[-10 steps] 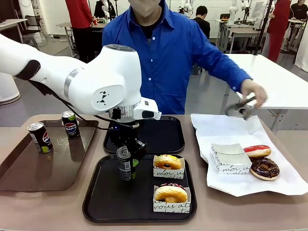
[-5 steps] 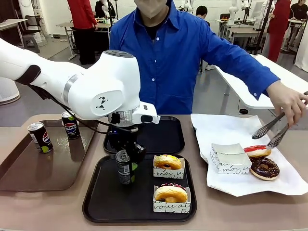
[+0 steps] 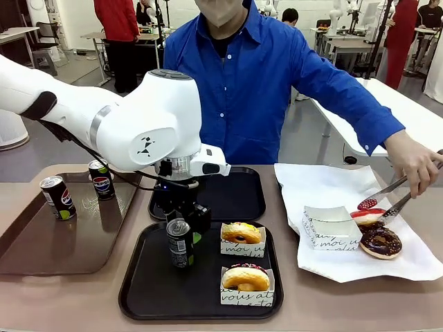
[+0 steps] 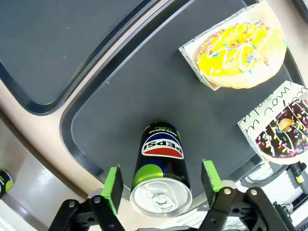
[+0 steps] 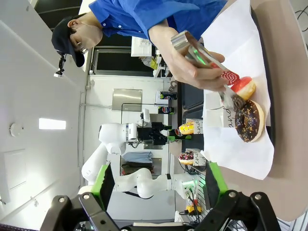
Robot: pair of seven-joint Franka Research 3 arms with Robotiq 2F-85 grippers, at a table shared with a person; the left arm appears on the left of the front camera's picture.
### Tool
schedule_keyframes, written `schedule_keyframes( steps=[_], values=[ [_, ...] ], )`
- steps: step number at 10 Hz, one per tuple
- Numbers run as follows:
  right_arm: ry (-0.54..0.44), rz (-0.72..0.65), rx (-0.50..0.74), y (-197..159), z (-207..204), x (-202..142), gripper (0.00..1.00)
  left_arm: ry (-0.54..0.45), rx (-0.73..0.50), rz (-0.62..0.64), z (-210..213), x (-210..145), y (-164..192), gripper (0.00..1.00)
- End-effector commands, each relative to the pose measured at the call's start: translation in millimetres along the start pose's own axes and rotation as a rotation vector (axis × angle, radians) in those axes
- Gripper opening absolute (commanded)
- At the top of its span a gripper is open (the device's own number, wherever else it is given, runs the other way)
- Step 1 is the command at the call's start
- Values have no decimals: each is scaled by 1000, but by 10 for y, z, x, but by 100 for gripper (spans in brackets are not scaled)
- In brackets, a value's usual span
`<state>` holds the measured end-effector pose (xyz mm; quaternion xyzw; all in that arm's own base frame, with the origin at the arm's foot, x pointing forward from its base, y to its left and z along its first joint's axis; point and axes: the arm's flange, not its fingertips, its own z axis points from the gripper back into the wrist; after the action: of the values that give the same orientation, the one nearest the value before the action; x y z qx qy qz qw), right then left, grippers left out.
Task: Set up donuts and drinks on trays.
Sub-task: Pick up one Pepsi coke and place it on the Flat Tray, then pick up one Pepsi coke from the Handle tray and place it on the Flat Tray without a Pepsi coke.
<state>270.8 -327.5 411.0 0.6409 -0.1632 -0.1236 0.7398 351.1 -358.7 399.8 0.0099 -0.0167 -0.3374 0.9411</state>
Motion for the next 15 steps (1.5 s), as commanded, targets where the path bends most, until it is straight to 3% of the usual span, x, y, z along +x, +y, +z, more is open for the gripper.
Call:
schedule_keyframes(
  steps=[1,6,8,9,15],
  values=[
    [-6,-1,13,11,-5,-6,100,-51,4,22,138,-208,13,97],
    [-6,-1,13,11,-5,-6,100,-155,-1,58,471,-536,25,100],
    [-6,-1,13,11,-5,-6,100,-125,3,109,424,-506,90,100],
    [-6,-1,13,11,-5,-6,100,-127,17,64,546,-465,30,100],
    [-6,-1,13,11,-5,-6,100,-128,18,71,551,-470,46,100]
  ],
)
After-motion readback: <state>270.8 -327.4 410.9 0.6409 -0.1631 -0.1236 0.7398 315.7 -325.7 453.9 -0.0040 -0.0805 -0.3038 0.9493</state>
